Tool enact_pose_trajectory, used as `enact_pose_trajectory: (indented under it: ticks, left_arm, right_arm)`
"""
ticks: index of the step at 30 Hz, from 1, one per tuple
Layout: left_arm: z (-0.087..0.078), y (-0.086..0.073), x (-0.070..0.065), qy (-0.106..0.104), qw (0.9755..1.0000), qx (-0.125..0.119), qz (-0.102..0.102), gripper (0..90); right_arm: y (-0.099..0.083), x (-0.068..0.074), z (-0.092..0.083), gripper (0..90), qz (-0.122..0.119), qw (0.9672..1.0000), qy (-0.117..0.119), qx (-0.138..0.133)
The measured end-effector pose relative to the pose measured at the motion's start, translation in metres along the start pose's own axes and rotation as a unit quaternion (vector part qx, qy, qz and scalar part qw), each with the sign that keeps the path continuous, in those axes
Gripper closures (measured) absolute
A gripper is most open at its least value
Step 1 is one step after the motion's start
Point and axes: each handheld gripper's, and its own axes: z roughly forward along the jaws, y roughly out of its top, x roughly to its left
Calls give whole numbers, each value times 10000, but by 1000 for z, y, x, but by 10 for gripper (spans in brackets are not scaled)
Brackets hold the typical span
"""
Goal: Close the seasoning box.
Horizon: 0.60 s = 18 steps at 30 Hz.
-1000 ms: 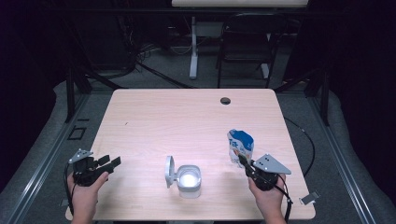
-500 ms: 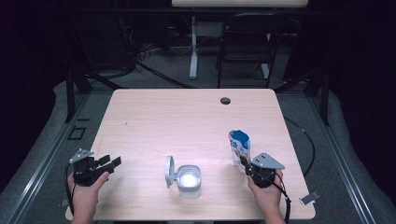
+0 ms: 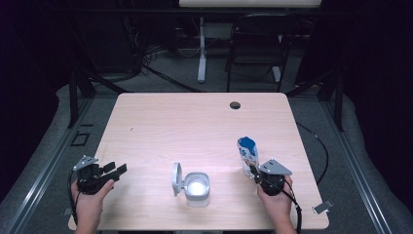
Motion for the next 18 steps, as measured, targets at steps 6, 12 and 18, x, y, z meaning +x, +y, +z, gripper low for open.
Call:
enact_pose_trajectory:
  ticks: [6, 12, 18]
  left_arm:
    - [0, 0, 0, -3, 10000, -14, -4, 455]
    - [0, 0, 0, 1, 10000, -44, -12, 455]
    - [-1, 0, 1, 4, 10000, -57, -24, 455]
  right_arm:
    - [0, 1, 0, 886, -64, 10000, 8, 10]
    - [0, 2, -1, 858, -54, 10000, 15, 25]
    - [-2, 3, -3, 810, -56, 10000, 50, -8]
